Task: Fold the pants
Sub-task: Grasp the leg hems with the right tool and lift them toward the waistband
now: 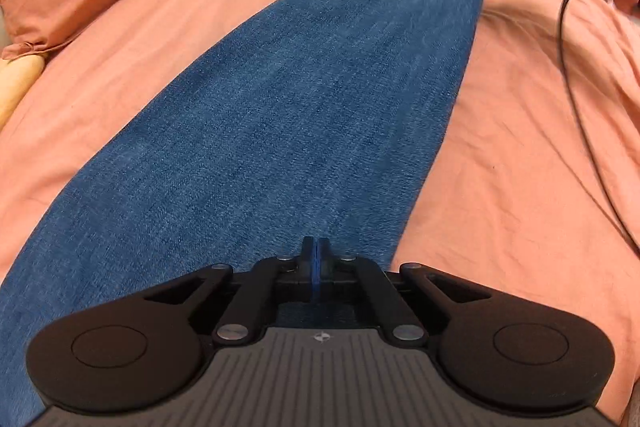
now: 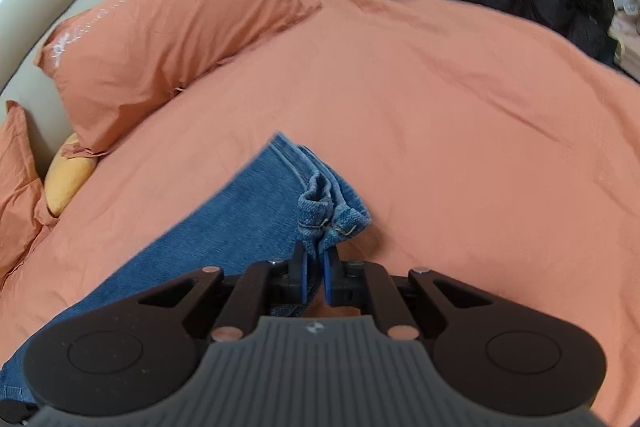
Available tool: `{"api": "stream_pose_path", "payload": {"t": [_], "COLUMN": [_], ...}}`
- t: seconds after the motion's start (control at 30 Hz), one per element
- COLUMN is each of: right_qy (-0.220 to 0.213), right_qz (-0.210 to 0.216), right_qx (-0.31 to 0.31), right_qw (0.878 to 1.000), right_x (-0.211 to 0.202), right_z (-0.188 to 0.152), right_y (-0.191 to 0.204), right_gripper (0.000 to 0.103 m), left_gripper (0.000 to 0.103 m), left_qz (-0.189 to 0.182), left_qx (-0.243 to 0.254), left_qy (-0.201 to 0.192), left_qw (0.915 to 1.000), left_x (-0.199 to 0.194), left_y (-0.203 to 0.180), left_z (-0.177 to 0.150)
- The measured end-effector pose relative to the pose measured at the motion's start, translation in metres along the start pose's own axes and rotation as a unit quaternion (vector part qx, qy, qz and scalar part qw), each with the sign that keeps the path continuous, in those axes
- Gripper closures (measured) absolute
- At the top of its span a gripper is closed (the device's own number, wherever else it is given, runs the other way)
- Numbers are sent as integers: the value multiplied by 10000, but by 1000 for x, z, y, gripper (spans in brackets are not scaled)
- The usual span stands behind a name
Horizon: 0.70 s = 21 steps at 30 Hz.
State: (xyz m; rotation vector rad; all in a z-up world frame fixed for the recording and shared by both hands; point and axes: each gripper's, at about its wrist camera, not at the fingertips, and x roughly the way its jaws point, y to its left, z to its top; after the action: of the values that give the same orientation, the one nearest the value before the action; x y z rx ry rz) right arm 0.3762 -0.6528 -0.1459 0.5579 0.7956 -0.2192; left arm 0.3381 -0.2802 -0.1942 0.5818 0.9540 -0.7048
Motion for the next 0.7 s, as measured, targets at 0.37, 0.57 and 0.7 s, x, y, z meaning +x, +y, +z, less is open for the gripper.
{"api": "stream_pose_path", "payload": {"t": [0.37, 0.57, 0.7], "right_qy": [-550, -647, -542], "right_qz": [512, 856, 1124], "right_qx": [-1538, -2234, -2567], "right_qw": [9852, 9688, 9584], "right_x": [-99, -142, -151], "right_z": [11, -13, -42], "right_y": [124, 229, 306], "right_gripper": [101, 101, 101], "left_gripper": [90, 90, 90], "left_qz": [-157, 118, 330], "left_qx": [-329, -908, -1431], "left_qy": [-306, -647, -818], "left_qw": [9989, 9937, 9858], "left_x": [-62, -123, -159], "left_y": [20, 69, 105], "left_z": [-32, -73, -104]}}
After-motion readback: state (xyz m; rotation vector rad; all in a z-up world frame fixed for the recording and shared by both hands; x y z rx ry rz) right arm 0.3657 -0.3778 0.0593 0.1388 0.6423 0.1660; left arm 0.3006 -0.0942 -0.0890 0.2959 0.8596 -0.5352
